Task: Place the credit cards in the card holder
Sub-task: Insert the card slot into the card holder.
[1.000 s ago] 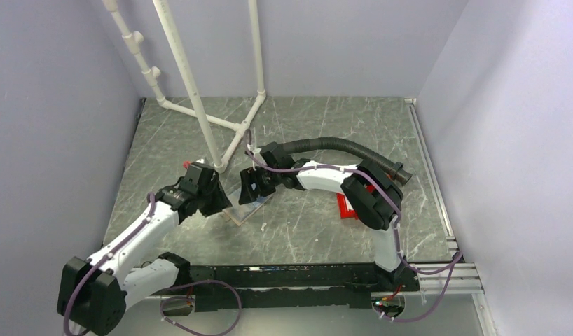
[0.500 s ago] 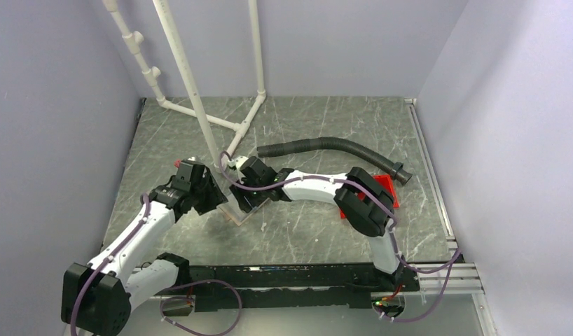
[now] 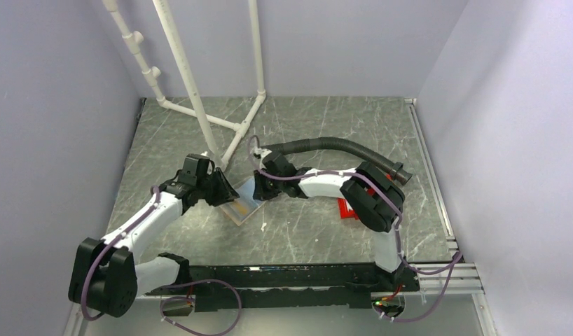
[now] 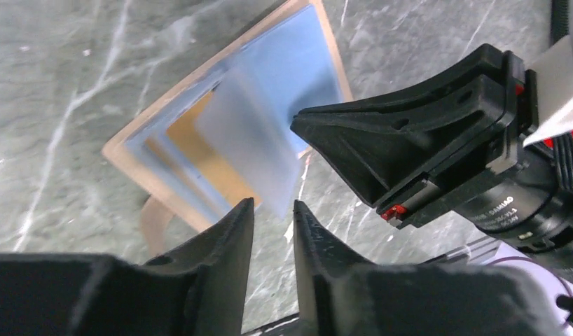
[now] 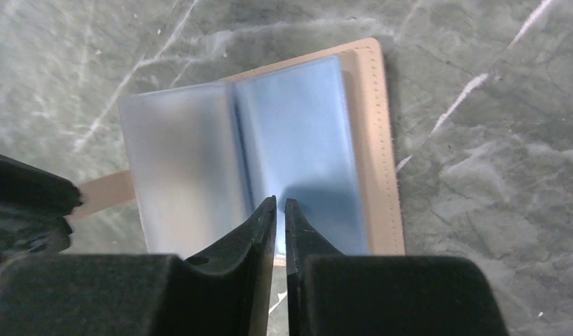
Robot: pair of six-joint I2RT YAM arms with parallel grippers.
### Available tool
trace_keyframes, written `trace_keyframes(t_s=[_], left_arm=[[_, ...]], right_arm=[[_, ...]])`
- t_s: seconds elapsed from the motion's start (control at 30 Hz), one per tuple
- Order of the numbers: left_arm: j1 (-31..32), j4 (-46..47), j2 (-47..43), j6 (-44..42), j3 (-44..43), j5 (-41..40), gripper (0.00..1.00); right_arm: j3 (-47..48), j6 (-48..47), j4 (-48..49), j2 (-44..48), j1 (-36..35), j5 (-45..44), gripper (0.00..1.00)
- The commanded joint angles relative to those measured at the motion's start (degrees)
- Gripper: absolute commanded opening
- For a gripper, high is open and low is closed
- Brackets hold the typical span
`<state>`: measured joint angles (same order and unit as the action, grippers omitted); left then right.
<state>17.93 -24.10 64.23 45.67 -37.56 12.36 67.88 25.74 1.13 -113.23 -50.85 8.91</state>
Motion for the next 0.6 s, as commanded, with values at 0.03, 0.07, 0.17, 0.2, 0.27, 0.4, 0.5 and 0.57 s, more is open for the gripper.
trace_keyframes(t_s=[0.03,0.07,0.17,0.2,0.27,0.4,0.5,0.57], left_arm=[[-0.2,8.4,4.5,-0.6,0.8,4.3,0.23],[-0.2,8.8,5.0,-0.5,1.2,4.2,0.21],[-0.2,9.8,5.8,-0.4,2.2,3.9,0.19],[-0.2,9.7,6.2,-0.3,2.3,3.6,0.16],[-0.3,8.0,6.8,-0.4,1.9,2.6,0.09],[-0.3,6.3,2.6,-0.4,3.4,1.1,0.23],[-0.4,3.2,-2.9,-0.4,4.3,-2.3,0.35],[-0.9,0.7,-5.4,-1.0,4.3,-3.6,0.44]], right_arm=[[-3.8,10.2,11.3,-0.8,4.9,16.9,0.07],[-4.1,11.1,12.2,-1.5,5.6,18.7,0.05],[-4.6,11.7,12.9,-1.9,6.1,19.9,0.05],[-4.6,11.7,13.0,-1.9,6.2,20.1,0.05],[-4.5,11.5,12.8,-1.8,6.4,20.5,0.05],[-3.3,3.9,7.3,1.3,5.3,15.9,0.19],[-0.8,-3.5,0.0,4.1,2.1,5.6,0.39],[1.5,-7.1,-5.0,4.9,-0.2,-0.4,0.46]])
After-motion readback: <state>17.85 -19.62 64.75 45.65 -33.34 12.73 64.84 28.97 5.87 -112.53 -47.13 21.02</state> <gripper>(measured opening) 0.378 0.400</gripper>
